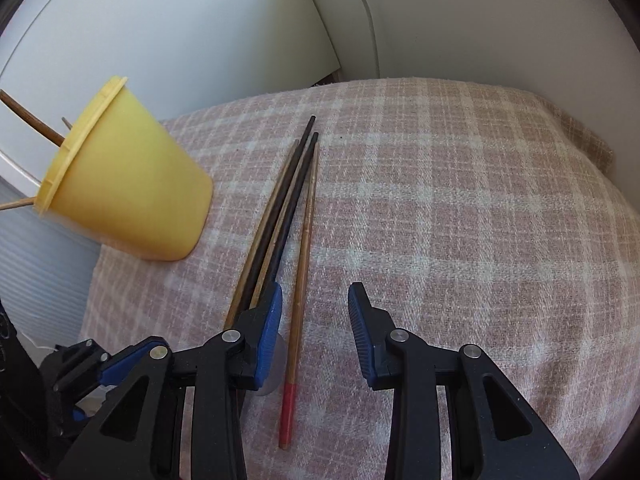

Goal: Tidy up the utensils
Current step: 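Close the right tool on a wooden chopstick while the left tool grasps another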

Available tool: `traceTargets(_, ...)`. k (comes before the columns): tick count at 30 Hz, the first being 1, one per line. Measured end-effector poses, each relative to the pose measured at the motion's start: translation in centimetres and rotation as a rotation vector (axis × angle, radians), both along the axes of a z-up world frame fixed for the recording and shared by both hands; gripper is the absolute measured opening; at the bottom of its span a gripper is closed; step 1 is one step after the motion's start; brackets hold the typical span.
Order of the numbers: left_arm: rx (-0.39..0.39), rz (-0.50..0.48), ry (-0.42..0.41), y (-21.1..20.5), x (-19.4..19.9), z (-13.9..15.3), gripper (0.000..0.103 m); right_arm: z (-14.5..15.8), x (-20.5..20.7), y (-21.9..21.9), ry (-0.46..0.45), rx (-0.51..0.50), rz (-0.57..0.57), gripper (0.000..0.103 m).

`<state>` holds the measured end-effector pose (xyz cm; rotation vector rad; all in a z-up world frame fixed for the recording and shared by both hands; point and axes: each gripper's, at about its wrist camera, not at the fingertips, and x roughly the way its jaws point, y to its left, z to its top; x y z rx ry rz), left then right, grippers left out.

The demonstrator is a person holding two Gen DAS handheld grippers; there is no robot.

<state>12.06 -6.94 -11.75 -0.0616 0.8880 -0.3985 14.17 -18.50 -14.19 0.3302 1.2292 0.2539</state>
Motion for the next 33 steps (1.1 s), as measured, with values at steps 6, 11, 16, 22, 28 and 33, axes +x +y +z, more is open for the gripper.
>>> traceTargets(6, 0.060, 0.022, 0.006, -0.6, 1.3, -1.1, 0.012, -0.5, 0.1, 0.4, 0.007, 0.003, 0.008, 0.028)
traceTargets(11, 0.089, 0.039, 0.007, -0.9, 1.8, -1.9, 0.012, -0.7, 0.5, 1.1, 0.007, -0.005, 0.023, 0.026)
traceTargets(16, 0.114, 0.036, 0.004, -1.5, 2.4, -2.3, 0.012, -1.0, 1.0, 1.0, 0.019, 0.000, 0.015, 0.023)
traceTargets(22, 0.138, 0.045, 0.001, -2.1, 3.0, -2.4, 0.012, -1.1, 1.7, 0.9, 0.031, 0.001, 0.018, 0.021)
traceTargets(28, 0.123, 0.049, 0.011, -1.8, 3.5, -2.5, 0.008, -1.5, 2.6, 1.9, 0.045, -0.039, 0.023, 0.017)
traceTargets(33, 0.123, 0.039, 0.003, -1.4, 2.5, -2.4, 0.004, -1.6, 3.1, 2.8, 0.052, -0.092, 0.032, 0.008)
